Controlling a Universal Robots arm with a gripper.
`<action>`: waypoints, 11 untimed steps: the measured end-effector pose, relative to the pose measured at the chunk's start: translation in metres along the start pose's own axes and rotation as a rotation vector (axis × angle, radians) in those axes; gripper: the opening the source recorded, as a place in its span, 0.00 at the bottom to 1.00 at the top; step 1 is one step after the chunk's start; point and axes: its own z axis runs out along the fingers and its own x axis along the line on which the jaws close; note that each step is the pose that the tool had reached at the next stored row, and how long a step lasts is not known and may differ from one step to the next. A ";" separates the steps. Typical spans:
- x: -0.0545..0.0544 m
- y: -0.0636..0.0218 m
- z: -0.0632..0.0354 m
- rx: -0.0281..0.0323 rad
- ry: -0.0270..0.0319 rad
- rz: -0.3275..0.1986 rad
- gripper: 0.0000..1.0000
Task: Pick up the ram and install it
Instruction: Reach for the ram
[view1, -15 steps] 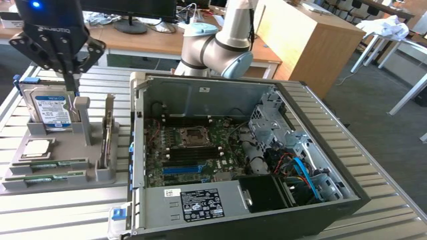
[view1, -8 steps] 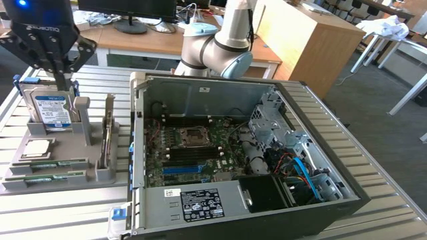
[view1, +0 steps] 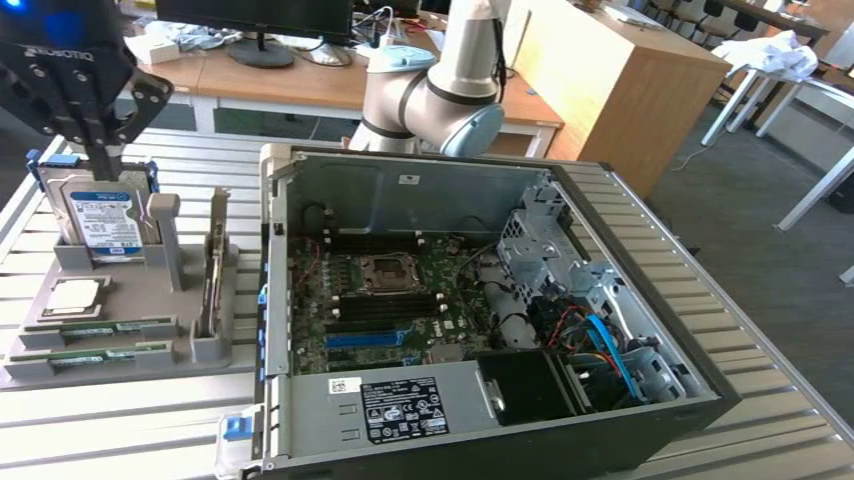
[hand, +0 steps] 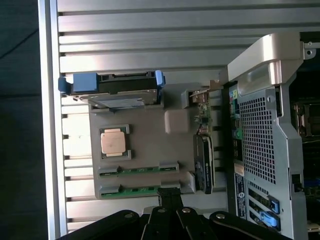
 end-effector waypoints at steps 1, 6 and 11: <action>0.002 -0.0001 0.0000 -0.0001 0.0000 0.000 0.10; 0.011 -0.0009 -0.0002 -0.0001 0.0000 0.000 0.10; 0.021 -0.0016 -0.0004 0.0000 0.0000 0.000 0.10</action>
